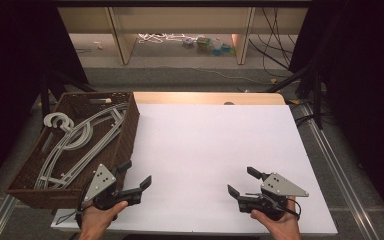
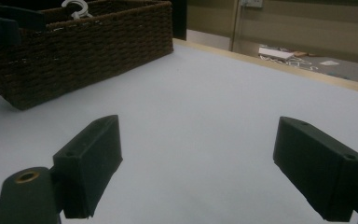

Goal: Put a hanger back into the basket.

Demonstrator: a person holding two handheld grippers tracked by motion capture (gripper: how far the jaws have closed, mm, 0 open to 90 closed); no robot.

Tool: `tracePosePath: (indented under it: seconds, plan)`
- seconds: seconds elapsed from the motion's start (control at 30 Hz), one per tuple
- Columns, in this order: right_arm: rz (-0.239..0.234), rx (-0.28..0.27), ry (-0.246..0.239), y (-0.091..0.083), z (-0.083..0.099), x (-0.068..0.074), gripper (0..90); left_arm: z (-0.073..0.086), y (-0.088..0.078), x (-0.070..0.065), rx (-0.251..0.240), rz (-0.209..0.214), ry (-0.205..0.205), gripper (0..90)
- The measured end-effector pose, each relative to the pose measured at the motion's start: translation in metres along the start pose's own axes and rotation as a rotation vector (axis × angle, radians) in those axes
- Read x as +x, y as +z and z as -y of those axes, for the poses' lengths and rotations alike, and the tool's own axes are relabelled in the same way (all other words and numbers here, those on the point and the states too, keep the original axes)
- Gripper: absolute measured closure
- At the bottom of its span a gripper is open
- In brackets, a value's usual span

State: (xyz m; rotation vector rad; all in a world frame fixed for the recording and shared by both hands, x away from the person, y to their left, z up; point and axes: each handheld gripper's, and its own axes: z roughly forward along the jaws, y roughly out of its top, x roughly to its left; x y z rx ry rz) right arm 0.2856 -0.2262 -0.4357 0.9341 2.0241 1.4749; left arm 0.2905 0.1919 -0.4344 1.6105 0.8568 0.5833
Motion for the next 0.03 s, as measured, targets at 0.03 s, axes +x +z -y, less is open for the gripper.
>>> tracePosePath:
  seconds: [0.03]
  plan:
    - [0.005, -0.006, 0.000, 0.0006, 0.0003, -0.0001, 16.1, 0.0000, 0.0001, -0.0004, 0.000, -0.001, 0.001, 16.4]
